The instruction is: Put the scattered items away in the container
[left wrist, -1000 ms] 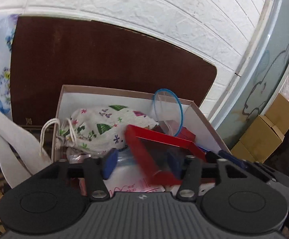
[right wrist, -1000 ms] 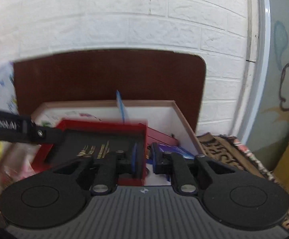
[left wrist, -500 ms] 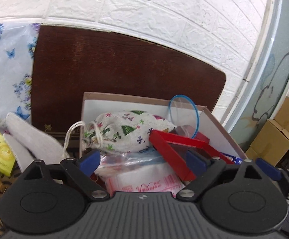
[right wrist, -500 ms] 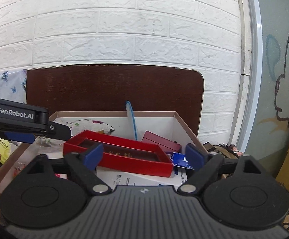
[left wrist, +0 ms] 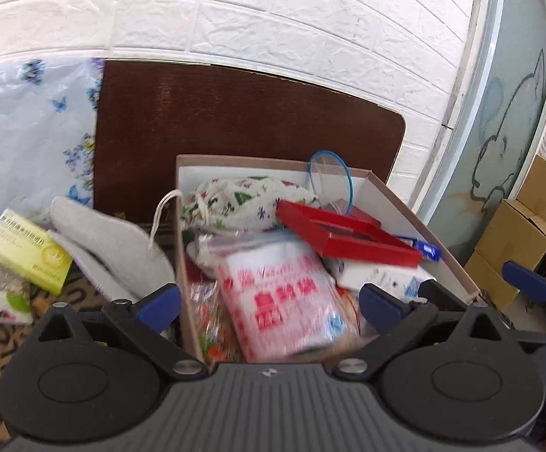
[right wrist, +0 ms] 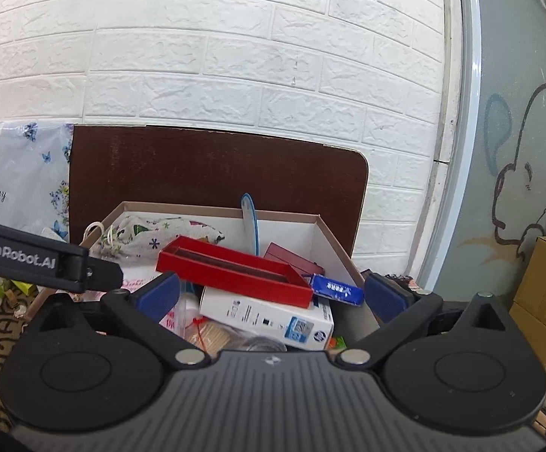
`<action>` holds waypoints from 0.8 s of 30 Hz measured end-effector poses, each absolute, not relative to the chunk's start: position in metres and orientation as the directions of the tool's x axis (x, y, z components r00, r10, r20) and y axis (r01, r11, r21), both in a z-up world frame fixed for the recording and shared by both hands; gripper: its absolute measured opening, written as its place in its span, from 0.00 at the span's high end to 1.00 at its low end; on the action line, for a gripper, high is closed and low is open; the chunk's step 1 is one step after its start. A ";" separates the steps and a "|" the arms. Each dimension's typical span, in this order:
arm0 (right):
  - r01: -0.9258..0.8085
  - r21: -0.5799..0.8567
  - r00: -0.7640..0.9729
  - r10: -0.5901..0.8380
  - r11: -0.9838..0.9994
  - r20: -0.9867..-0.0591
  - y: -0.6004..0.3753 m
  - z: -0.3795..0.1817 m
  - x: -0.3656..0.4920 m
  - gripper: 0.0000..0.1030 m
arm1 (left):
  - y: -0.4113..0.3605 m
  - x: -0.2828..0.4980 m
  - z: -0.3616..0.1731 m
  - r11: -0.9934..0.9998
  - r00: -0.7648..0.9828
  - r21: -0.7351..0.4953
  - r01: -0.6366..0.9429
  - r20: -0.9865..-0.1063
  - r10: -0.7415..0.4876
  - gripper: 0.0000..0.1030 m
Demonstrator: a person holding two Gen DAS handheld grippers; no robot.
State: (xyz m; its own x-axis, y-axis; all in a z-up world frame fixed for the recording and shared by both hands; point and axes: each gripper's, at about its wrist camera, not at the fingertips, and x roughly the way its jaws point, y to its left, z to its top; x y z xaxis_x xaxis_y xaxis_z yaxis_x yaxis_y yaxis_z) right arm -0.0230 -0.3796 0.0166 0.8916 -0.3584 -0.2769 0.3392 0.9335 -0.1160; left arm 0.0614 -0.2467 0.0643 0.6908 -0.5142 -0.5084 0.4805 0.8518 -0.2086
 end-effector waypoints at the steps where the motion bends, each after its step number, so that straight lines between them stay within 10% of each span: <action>1: 0.340 -0.115 0.890 -0.359 0.933 -0.281 -0.378 0.016 -0.028 0.02 | -0.243 0.056 0.064 0.855 0.691 -0.209 0.475 -0.513 -0.509 0.00; 24: 0.324 -0.112 0.868 -0.342 0.939 -0.359 -0.339 -0.004 -0.082 0.02 | -0.214 -0.022 0.059 0.870 0.722 -0.123 0.478 -0.509 -0.469 0.00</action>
